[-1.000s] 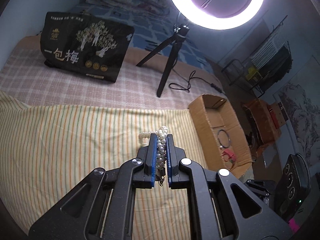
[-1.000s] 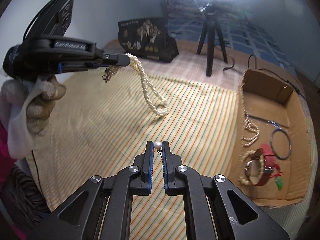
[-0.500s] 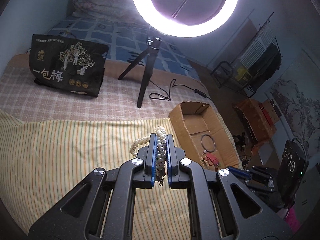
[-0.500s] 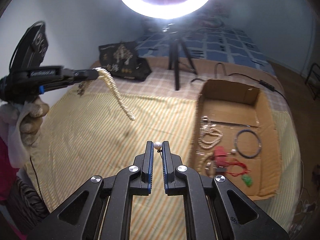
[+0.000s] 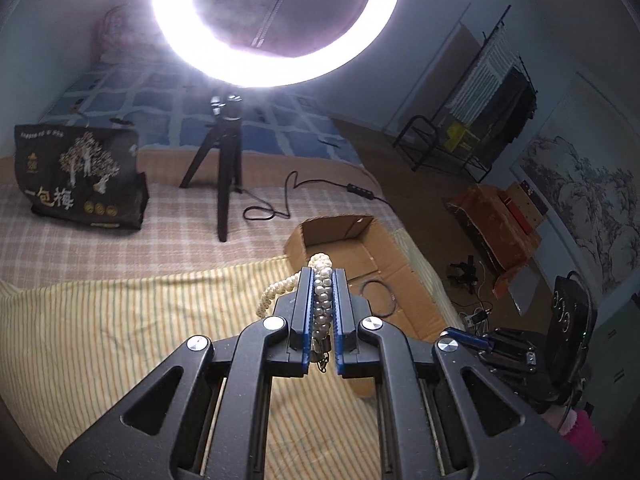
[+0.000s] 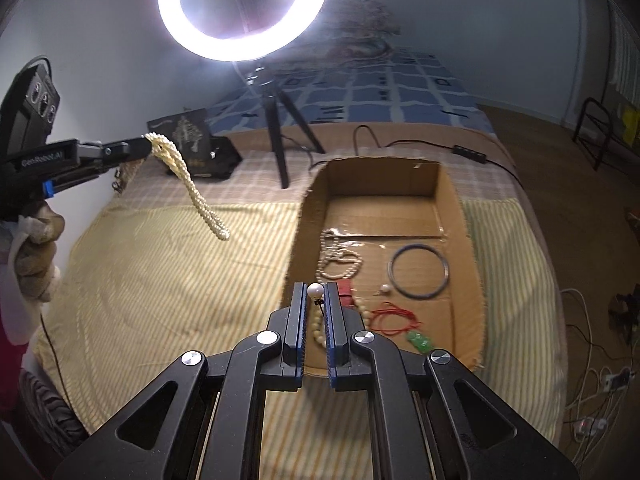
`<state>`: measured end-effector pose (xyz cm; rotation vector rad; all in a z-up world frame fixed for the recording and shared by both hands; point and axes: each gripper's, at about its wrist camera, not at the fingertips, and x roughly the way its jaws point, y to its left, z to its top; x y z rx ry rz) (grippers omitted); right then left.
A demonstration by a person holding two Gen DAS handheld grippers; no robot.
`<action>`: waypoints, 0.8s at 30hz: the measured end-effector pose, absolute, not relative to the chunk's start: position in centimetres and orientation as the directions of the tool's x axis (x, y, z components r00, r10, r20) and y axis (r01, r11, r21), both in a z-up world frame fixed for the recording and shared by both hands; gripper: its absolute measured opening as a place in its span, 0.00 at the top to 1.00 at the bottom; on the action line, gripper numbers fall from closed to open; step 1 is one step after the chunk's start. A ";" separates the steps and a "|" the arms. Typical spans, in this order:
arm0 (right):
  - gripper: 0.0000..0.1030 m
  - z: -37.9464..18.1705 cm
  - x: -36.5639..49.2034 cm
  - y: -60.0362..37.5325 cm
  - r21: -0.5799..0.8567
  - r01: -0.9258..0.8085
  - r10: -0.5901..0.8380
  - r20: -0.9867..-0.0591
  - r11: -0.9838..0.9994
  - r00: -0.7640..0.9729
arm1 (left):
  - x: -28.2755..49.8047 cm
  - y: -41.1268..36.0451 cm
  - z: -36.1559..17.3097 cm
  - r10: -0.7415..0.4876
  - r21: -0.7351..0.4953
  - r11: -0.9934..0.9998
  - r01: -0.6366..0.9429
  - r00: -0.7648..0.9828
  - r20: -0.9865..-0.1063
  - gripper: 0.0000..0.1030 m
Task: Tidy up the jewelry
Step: 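Carry the pearl necklace and pearl stud over the cardboard box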
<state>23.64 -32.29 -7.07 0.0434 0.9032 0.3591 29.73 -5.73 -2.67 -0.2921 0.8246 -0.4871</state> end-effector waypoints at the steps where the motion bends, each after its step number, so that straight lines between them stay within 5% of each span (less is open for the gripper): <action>1: 0.93 -7.1 23.7 -32.6 0.189 -0.282 0.322 -0.759 0.941 0.566 | 29.8 -6.1 -2.5 -0.524 -0.429 0.850 0.306 0.578 -0.625 0.94; 24: 0.94 -7.1 24.2 -35.4 0.189 -0.227 0.289 -0.754 0.955 0.590 | 33.6 -15.6 -2.6 -0.549 -0.384 0.835 0.394 0.547 -0.632 0.94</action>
